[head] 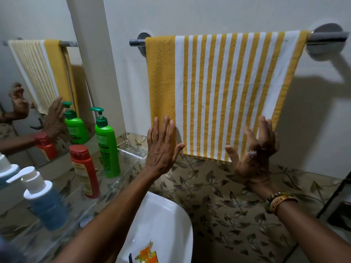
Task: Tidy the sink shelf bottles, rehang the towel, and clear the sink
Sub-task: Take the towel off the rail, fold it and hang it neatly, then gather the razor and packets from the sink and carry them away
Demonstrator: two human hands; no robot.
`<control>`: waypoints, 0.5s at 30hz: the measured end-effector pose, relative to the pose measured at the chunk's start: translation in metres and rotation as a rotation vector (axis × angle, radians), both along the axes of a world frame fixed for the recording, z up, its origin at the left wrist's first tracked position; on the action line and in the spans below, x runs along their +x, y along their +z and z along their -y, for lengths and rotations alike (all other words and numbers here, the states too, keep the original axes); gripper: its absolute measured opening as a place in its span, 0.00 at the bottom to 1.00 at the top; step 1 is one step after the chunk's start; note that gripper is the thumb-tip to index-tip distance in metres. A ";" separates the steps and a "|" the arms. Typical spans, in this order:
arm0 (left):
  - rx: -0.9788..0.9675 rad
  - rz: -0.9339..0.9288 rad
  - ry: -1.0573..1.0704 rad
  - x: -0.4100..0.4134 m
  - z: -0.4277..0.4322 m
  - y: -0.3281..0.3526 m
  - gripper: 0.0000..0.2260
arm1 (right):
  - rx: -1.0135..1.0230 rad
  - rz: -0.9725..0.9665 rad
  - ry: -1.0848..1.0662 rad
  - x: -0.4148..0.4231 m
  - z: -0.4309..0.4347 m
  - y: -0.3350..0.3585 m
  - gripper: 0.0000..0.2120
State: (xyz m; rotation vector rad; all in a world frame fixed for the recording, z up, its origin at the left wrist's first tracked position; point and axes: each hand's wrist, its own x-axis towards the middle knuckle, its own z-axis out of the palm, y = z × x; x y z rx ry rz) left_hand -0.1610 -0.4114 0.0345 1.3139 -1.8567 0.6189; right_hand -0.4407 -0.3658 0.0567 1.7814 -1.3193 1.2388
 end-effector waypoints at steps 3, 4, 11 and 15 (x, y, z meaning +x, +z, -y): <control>0.006 0.085 0.074 -0.002 -0.002 0.010 0.36 | -0.309 -0.224 0.098 0.010 -0.001 0.015 0.20; 0.005 0.104 0.097 -0.002 -0.003 0.015 0.36 | -0.297 -0.225 0.134 0.014 0.004 0.021 0.19; 0.072 0.153 0.261 -0.012 -0.021 0.059 0.36 | -0.252 -0.511 0.218 0.004 0.034 0.025 0.19; 0.067 0.210 0.356 -0.019 -0.039 0.079 0.36 | -0.188 -0.210 0.350 0.034 0.028 0.077 0.26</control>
